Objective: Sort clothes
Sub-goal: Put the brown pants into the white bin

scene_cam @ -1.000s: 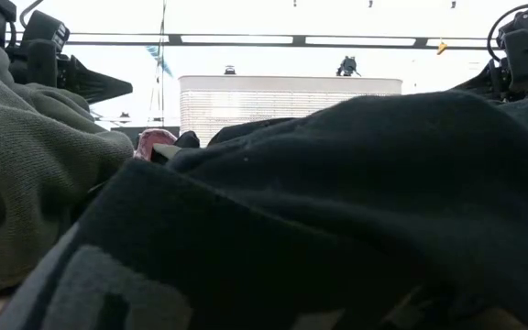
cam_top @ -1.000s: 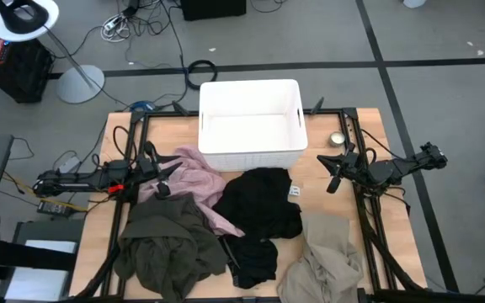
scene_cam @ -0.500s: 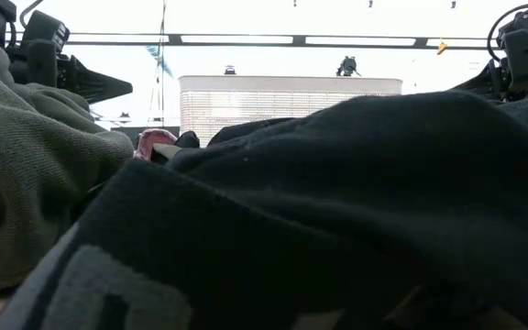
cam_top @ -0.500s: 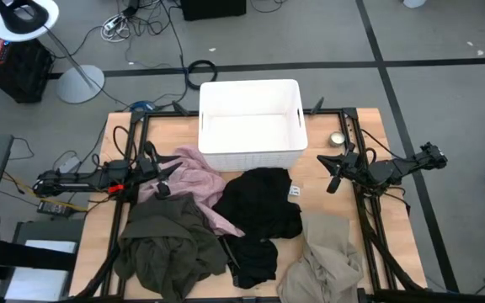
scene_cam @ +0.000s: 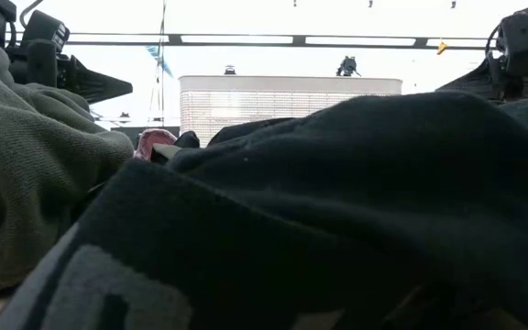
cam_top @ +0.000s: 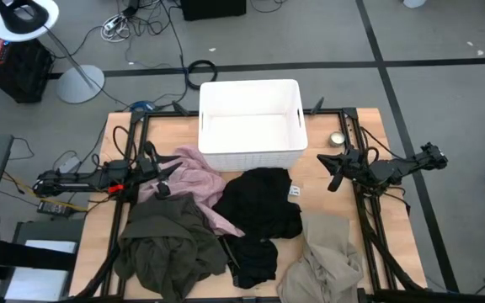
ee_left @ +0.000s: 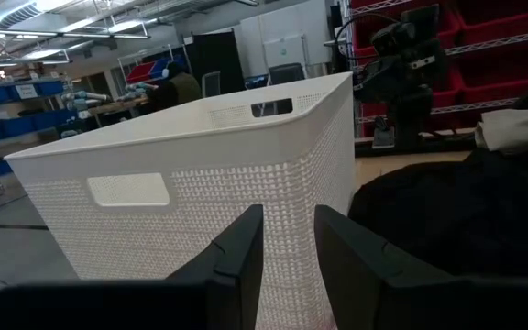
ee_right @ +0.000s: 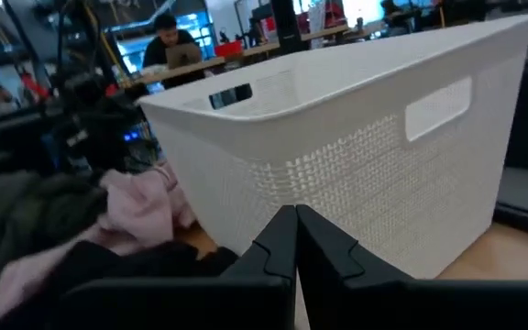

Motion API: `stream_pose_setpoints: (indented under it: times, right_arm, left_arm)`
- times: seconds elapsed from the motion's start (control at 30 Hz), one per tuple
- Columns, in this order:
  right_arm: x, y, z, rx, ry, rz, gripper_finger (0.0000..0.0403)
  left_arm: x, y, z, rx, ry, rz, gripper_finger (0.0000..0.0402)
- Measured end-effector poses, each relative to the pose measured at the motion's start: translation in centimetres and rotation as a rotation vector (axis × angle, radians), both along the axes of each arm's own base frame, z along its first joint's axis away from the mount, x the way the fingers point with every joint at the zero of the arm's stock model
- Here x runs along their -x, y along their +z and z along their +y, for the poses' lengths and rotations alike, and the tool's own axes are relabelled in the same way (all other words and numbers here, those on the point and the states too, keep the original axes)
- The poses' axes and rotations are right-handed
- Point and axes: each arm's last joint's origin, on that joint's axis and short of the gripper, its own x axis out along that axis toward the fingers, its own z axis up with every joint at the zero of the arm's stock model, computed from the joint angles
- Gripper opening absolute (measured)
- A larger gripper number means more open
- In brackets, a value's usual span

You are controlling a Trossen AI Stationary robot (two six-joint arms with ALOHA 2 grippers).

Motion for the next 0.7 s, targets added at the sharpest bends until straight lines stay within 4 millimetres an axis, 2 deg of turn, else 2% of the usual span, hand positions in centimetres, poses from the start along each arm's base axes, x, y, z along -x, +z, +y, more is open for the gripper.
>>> stream_pose_setpoints:
  times: [0.27,0.57,0.7]
  right_arm:
    - [0.0,1.1,0.0,-0.042,0.008,-0.121,0.0008]
    - [0.0,1.1,0.0,0.033,0.004,-0.077,0.0008]
    - [0.1,1.4,0.1,0.12,0.035,-0.017,0.0008]
  left_arm:
    - [0.0,0.0,0.0,0.0,0.0,0.0,0.0105]
    - [0.0,0.0,0.0,0.0,0.0,0.0,0.0105]
    - [0.0,0.0,0.0,0.0,0.0,0.0,0.0105]
